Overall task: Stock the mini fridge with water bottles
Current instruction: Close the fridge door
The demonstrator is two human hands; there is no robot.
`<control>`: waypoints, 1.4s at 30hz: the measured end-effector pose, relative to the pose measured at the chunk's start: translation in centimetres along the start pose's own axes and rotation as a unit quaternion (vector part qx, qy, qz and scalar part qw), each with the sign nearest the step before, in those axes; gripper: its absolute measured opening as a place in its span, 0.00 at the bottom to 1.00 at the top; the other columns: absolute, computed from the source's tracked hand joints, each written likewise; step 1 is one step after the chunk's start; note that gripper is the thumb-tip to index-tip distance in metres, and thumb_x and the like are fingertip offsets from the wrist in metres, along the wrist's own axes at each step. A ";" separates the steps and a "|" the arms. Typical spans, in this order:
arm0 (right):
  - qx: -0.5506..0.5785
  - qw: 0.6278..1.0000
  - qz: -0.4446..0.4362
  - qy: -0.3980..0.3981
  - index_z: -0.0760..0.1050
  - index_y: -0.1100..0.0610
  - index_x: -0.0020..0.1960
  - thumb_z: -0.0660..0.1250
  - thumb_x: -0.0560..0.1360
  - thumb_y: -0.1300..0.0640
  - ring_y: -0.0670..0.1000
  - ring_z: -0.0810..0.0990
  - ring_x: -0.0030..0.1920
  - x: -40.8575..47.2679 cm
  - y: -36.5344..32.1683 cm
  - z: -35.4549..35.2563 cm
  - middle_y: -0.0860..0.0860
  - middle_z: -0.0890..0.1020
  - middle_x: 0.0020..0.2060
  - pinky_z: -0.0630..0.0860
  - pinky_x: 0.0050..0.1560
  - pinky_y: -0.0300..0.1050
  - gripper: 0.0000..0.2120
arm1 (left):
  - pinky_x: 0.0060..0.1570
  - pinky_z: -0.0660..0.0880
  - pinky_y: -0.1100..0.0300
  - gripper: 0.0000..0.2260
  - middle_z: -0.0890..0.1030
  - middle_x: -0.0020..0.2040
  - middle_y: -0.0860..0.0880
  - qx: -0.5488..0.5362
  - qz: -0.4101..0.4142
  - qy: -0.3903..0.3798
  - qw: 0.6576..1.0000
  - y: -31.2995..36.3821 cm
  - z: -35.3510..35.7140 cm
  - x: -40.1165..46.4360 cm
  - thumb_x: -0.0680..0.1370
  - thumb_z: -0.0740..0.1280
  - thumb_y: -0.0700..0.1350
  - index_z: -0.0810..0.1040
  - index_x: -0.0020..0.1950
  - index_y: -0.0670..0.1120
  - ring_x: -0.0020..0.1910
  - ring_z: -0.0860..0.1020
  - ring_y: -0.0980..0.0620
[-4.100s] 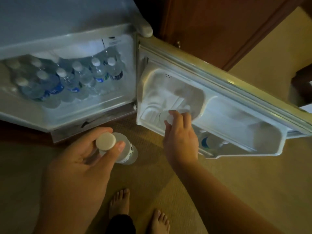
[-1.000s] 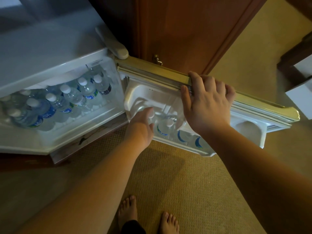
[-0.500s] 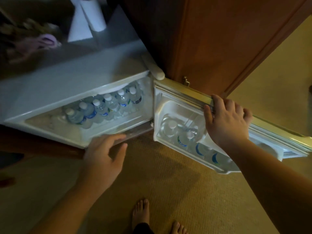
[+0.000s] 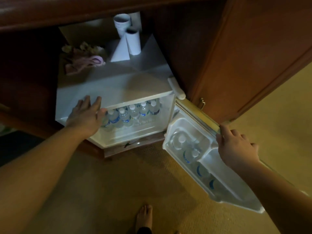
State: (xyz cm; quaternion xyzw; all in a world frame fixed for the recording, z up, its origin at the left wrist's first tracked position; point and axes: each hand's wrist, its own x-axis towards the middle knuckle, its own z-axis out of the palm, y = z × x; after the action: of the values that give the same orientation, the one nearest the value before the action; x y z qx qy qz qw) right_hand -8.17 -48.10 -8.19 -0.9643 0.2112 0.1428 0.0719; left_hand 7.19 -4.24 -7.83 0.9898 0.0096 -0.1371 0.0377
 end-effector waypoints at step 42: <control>-0.031 0.939 -0.340 0.047 0.30 0.48 0.82 0.41 0.86 0.38 0.56 0.33 0.82 0.8 -27.5 4.8 0.57 0.33 0.82 0.39 0.82 0.54 0.33 | 0.69 0.74 0.40 0.35 0.57 0.85 0.45 -0.172 -0.016 -0.083 0.981 -7.5 -1.9 -3.0 0.82 0.47 0.71 0.44 0.85 0.58 0.78 0.68 0.37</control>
State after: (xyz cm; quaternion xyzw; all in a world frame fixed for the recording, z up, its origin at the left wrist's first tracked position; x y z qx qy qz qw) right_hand 3.18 -22.70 -10.80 -0.9861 -0.1302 0.0708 0.0758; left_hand 4.64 3.39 -5.70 0.9534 0.0453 -0.2160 0.2057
